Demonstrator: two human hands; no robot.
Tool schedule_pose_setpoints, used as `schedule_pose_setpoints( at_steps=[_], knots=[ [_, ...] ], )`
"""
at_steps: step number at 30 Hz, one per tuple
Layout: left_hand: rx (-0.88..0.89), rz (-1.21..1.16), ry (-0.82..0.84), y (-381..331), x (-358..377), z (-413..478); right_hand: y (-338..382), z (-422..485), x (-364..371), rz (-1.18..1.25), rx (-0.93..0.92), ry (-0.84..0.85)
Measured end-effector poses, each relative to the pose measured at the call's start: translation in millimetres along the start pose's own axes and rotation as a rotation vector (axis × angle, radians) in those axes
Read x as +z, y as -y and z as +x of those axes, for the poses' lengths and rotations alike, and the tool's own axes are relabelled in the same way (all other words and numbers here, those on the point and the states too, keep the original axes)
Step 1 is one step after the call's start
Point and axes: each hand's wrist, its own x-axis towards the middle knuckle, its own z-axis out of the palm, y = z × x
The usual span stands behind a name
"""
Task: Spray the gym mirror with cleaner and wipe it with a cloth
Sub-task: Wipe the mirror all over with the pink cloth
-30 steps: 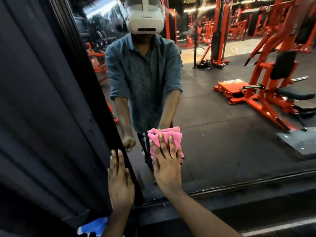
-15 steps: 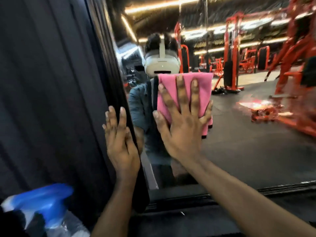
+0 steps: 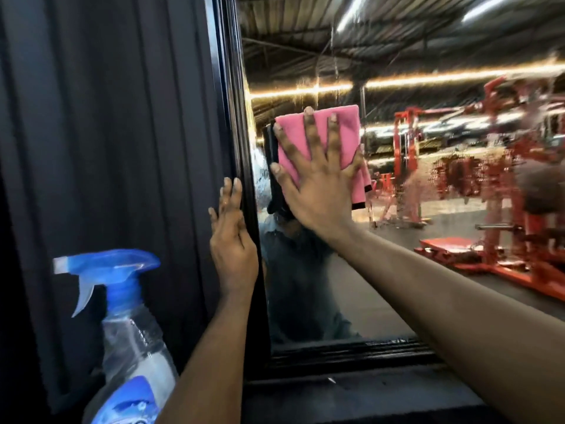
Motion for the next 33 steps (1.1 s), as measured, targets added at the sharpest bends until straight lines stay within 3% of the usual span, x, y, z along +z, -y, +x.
schedule_pose_setpoints(
  at_steps=[6, 11, 15, 22, 25, 28, 33],
  knots=[
    [-0.017, -0.005, 0.027, 1.8, -4.3, -2.0, 12.1, -6.2, 9.3, -0.086, -0.098, -0.003],
    [-0.044, -0.036, 0.078, 2.0, -11.0, 1.0, 6.9, -101.1, 19.4, -0.047, -0.2, 0.066],
    [-0.027, -0.01, 0.107, -1.0, -15.3, 0.6, 4.6, -149.3, 25.5, -0.034, -0.17, 0.093],
    [-0.029, -0.001, 0.13, 0.7, -17.7, 0.2, 28.4, 52.1, 0.8, -0.037, -0.07, -0.043],
    [-0.032, 0.002, 0.123, 0.9, -15.9, -0.9, 31.3, 92.9, -5.9, -0.064, -0.066, -0.05],
    [-0.013, -0.009, 0.099, 2.1, -13.4, -2.5, 31.0, 67.3, 1.7, -0.059, -0.081, -0.075],
    [-0.053, -0.049, 0.113, 1.1, -15.1, -2.1, 30.6, -54.1, 22.5, 0.005, -0.092, -0.035]
  ],
)
